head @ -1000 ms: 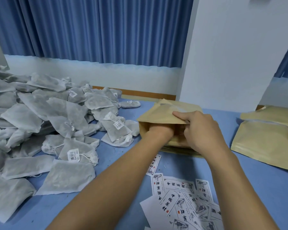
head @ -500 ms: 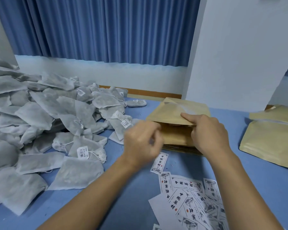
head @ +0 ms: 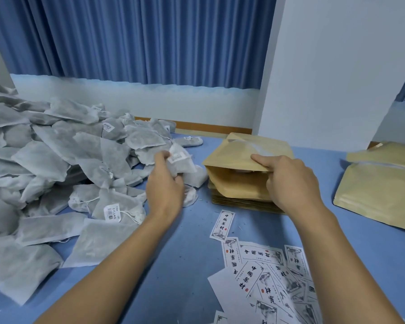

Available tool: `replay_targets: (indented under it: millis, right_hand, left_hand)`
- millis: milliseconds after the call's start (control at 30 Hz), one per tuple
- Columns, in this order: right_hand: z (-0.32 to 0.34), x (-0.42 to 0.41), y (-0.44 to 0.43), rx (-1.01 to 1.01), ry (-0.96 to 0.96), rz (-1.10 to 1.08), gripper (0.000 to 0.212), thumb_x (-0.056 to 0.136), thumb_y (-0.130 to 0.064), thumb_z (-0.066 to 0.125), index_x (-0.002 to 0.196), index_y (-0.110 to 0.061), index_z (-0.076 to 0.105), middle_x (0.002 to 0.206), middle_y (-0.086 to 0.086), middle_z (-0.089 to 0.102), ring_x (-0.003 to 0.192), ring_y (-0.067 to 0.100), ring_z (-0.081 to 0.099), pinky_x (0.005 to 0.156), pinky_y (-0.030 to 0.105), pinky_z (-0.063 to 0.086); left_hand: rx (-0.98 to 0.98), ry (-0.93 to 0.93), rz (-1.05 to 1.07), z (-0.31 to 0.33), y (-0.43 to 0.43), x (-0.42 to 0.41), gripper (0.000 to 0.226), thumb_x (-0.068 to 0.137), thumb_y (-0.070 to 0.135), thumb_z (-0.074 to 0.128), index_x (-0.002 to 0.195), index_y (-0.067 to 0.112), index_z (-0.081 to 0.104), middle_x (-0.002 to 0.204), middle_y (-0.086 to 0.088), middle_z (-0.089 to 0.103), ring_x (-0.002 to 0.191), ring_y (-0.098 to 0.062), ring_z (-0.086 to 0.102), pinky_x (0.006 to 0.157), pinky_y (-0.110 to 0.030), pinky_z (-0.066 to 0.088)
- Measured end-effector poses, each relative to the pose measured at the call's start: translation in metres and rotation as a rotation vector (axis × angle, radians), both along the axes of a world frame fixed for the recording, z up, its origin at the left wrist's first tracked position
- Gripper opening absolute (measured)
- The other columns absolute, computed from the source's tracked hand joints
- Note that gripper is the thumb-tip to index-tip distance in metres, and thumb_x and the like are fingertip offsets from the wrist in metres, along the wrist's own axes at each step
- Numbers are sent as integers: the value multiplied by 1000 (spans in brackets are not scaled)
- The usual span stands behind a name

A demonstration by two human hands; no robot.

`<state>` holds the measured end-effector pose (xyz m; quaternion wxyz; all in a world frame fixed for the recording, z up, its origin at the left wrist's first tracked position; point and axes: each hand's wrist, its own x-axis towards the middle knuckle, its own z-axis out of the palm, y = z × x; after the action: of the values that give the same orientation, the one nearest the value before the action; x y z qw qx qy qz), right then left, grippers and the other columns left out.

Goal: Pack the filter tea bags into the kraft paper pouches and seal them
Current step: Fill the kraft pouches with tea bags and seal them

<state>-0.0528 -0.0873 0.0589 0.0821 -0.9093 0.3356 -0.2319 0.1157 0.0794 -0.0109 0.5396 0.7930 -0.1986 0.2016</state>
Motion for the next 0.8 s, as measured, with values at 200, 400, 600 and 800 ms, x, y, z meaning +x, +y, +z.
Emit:
replay_targets:
  millis: [200,400,600,800]
  right_hand:
    - [2,0,-2,-1,-1,37,67,88,-7,45,135,-54,53,122,9,65,99,38,57,70,34,38]
    - [7,-4,1,88,-33,89,72,80,-3,45,132,-51,58,118,11,67,91,36,54,74,34,46]
    - [15,-7,9,69,-14,176,68,83,-8,47,131,-55,56,134,1,63,112,37,56,91,39,51]
    - [20,-10,6,191,-97,217,65,89,-5,45,125,-56,61,138,-6,61,111,30,60,90,28,49]
  left_hand:
    - [34,-900,-295,5,2,-75,37,75,2,63,112,10,66,114,-9,55,94,-31,57,83,-38,44]
    - [668,-552,-379,11,-33,-95,47,82,5,61,128,9,59,119,-12,54,104,-31,52,70,-42,51]
    - [809,-303,-168,34,-103,-78,39,98,26,48,136,20,50,141,-9,51,132,-29,47,108,-37,35]
    - [489,392,-572,43,-135,-50,43,106,21,45,146,6,43,152,-18,42,143,-31,36,121,-39,23]
